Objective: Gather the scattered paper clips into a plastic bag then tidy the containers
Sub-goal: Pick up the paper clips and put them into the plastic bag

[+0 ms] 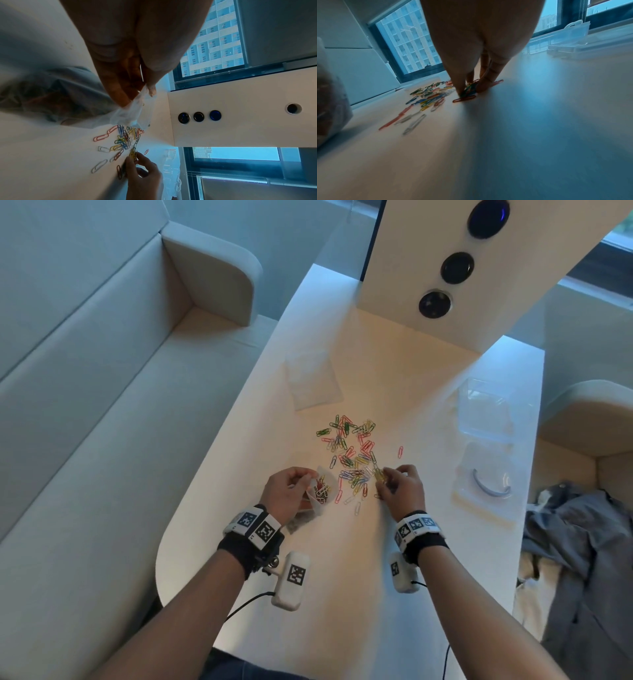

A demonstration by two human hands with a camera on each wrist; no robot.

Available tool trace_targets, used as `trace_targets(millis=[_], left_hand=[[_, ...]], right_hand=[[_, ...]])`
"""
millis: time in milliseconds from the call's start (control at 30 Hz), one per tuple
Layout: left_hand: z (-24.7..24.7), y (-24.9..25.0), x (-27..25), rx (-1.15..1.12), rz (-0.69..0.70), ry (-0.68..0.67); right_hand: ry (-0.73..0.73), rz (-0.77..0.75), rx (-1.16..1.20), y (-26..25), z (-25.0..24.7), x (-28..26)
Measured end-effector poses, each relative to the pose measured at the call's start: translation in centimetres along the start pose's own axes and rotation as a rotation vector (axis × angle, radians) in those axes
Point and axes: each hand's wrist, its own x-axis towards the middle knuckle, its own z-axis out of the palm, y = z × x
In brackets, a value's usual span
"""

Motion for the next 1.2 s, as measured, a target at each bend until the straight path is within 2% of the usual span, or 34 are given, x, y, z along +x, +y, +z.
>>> trace_targets(millis=[167,200,267,333,433,500,567,633,733,900,967,1000,1067,1133,1200], left_hand=[[0.6,-0.2,0.1,-0.036,-0.021,0.0],[1.2,-0.2,0.2,-0.048,-0.028,-0.015],[1.6,-0.3,0.3,-0.064,-0.051,-0.016],[2.0,-0.4,0.5,-0.074,-0.073,-0.012],[2.1,-0.7,0.8,-0.079,-0.091,0.005],[2.3,-0.8,0.9,-0.072,-0.093,0.014],[2.6,-0.7,1.1,-0.065,-0.093,0.013],[3.0,-0.6,1.1,-0.086,-0.102,0.009],[3.6,-0.6,1.0,-0.095,-0.1,-0.016],[3.9,-0.6,1.0,-0.074,-0.059,-0.008],[3.9,-0.8,1.1,-0.07,-0.049,-0.014],[3.9,-0.9,1.1,-0.065,-0.046,-0.016],[4.0,-1.0,1.1,-0.054,-0.035,-0.023],[4.1,-0.9,1.1,-0.045,-0.025,-0.032],[3.8,-0.7,1.2,-0.058,-0.026,-0.025]], right_hand=[[0.054,-0.042,-0.012,-1.0,-0.6,0.2],[0.067,-0.009,-0.009,-0.9,-1.6,0.3],[0.081,0.161,0.118,-0.4,-2.2,0.4],[0.062,0.394,0.361,0.1,-2.7,-0.1],[-0.046,0.627,1.149,-0.9,-3.0,-1.5],[-0.136,0.63,1.453,-2.3,-3.4,-2.2],[-0.255,0.554,1.524,-4.4,-3.7,-3.0],[-0.346,0.48,1.475,-6.5,-3.4,-3.7],[-0.394,0.329,1.212,-8.4,-2.2,-4.6],[-0.187,0.033,0.411,-9.6,-1.9,-4.8],[-0.127,-0.064,0.236,-10.0,-2.0,-4.8],[-0.137,-0.125,0.152,-10.1,-2.0,-4.7],[-0.285,-0.253,-0.078,-10.7,-2.1,-4.6],[-0.376,-0.327,-0.156,-10.9,-2.3,-4.4],[-0.278,-0.288,0.04,-10.8,-3.0,-4.3]])
